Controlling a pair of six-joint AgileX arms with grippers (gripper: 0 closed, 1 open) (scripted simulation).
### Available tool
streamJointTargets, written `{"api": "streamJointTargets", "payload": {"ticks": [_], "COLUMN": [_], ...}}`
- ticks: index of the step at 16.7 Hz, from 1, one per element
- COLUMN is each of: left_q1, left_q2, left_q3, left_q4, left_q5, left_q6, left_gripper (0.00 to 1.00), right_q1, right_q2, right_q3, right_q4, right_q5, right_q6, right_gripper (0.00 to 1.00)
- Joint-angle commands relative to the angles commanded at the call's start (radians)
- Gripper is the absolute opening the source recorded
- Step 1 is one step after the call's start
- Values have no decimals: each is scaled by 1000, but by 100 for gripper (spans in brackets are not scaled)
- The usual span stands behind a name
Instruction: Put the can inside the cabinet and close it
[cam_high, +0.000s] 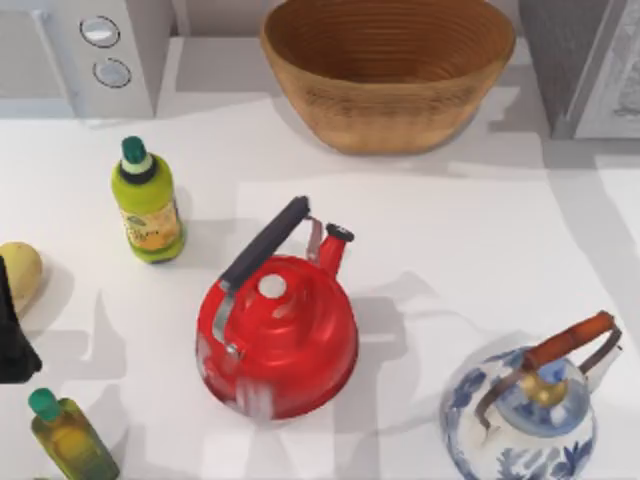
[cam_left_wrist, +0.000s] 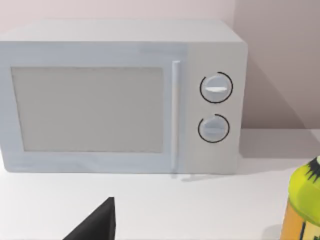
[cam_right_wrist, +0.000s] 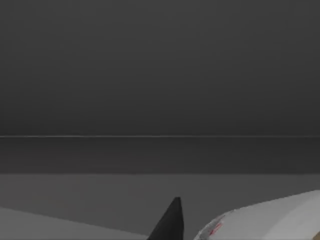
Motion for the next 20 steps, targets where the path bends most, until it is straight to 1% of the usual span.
{"api": "streamJointTargets", "payload": {"ticks": [2, 5, 8, 14, 17, 20], "left_q1": [0, 0, 0, 0, 0, 0], "left_q2": [0, 0, 0, 0, 0, 0], "left_q3": [0, 0, 0, 0, 0, 0], "left_q4": [0, 0, 0, 0, 0, 0], "left_q5": [0, 0, 0, 0, 0, 0], "left_q6": [0, 0, 0, 0, 0, 0], "left_gripper": [100, 100, 100, 100, 100, 100], "right_q1": [-1, -10, -26, -64, -78, -84], "right_q2": [12, 103, 256, 592, 710, 761], "right_q3": [14, 112, 302, 812, 962, 1021], "right_q4": [-5, -39, -91, -202, -241, -258], "right_q5": [-1, -8, -18, -49, -64, -72], "right_q6": [-1, -5, -11, -11, -5, -2], "right_gripper": [0, 0, 0, 0, 0, 0]}}
